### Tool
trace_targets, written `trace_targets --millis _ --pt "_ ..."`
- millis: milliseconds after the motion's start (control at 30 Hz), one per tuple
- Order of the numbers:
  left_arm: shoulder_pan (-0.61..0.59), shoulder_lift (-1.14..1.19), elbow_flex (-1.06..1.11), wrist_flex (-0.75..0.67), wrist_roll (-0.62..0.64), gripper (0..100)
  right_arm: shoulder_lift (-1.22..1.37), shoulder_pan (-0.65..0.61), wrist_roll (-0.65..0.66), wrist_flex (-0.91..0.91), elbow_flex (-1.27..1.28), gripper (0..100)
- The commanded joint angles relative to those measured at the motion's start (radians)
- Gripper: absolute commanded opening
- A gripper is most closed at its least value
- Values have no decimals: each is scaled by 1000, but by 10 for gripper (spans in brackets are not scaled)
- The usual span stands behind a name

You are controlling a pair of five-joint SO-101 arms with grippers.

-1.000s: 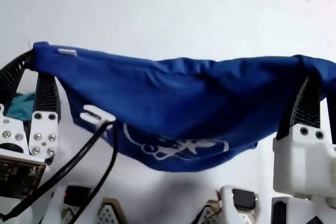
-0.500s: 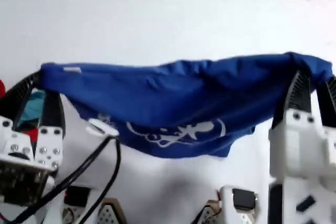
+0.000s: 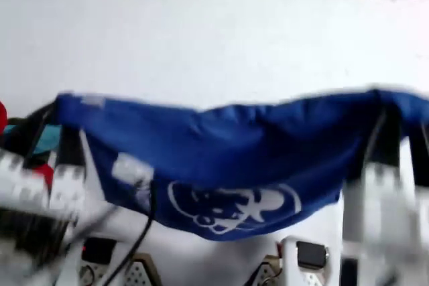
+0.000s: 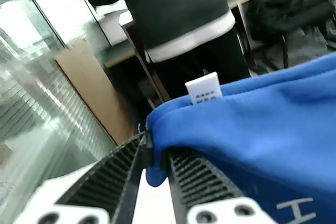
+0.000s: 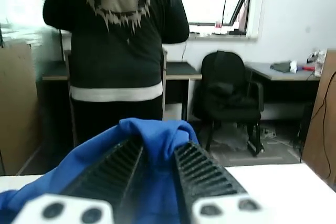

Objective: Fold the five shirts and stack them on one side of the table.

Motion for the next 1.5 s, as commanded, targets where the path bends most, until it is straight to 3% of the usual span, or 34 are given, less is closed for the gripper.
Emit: trace_targets --millis 0,267,500,800,1000,1467 --pt "-2 133 51 -132 6 24 151 5 0 -134 91 19" --pt "-2 427 128 -379 5 24 444 -79 0 -395 282 19" --pt "-103 718 128 -568 -29 24 734 -110 -6 -622 322 19" --pt "-138 999 39 -595 -26 24 926 -107 0 -684 325 19" --pt "-132 996 36 -493 -28 24 871 -108 2 -558 325 19" --pt "29 821 51 -18 -11 24 641 -113 178 -81 419 19"
